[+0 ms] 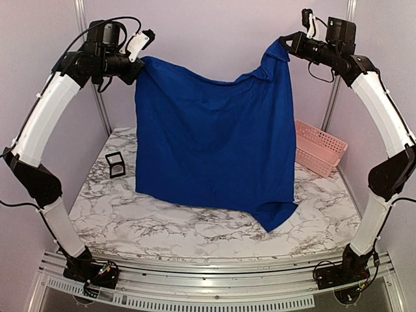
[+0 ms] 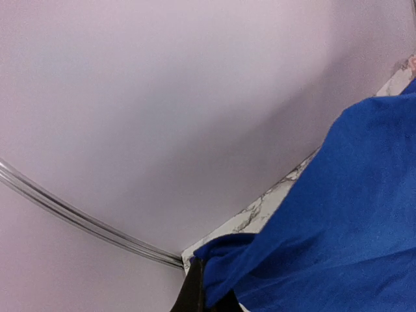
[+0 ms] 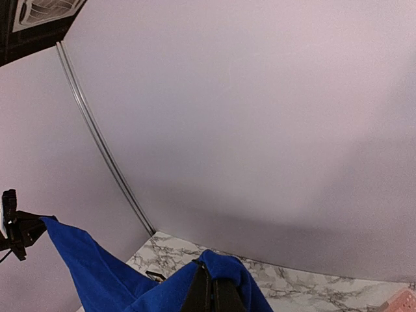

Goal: Pin the brooch onto the clothing
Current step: Flatten out the crumpled clothing at the center of the board.

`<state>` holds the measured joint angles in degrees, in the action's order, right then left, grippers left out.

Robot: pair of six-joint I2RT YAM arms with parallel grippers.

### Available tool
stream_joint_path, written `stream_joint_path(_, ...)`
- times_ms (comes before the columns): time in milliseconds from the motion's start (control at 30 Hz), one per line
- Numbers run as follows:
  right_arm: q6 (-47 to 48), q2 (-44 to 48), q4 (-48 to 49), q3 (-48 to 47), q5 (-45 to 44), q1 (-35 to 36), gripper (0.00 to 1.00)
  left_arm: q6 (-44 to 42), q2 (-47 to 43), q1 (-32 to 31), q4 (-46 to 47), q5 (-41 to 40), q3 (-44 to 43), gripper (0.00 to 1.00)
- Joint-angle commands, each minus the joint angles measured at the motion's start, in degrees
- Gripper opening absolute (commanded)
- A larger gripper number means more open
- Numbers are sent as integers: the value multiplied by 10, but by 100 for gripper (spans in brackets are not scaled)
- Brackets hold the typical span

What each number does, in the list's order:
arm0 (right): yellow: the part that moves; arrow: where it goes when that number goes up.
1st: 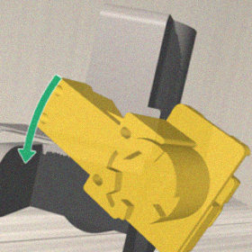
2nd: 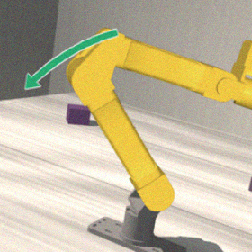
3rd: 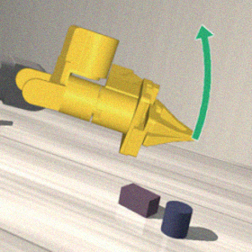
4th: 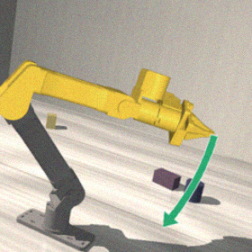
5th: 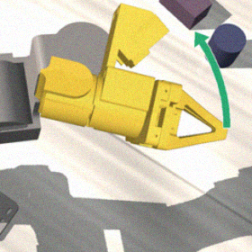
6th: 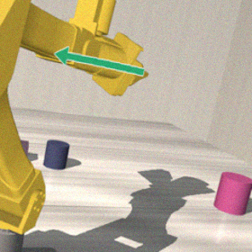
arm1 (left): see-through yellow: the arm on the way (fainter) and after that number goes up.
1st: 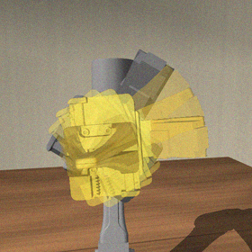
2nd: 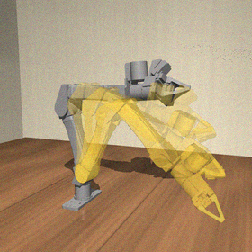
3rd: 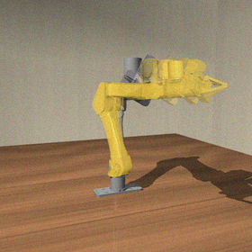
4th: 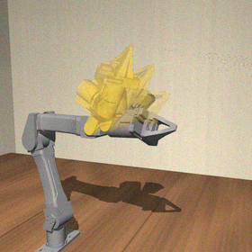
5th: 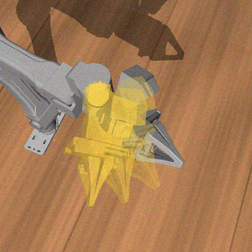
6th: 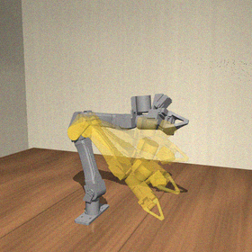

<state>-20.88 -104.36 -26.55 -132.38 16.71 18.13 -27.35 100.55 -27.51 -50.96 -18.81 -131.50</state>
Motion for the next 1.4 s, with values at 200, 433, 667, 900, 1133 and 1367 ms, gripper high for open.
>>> stream_joint_path(200,29,33,315,-81,0,-21,0,-82,35,10,139,-107,-129,3)
stream_joint_path(433,69,128,205,184,7,-21,0,-117,-11,11,127,-71,74,0)
stream_joint_path(667,-17,277,100,558,75,-1,0,-123,-94,2,109,3,424,0)
stream_joint_path(900,-126,362,20,753,105,99,0,-126,-140,-9,97,19,643,0)
stream_joint_path(1133,-143,343,-158,767,84,113,0,-92,-182,-14,49,92,716,0)
stream_joint_path(1367,-194,350,-250,817,125,136,0,-121,-238,-37,-28,170,789,0)
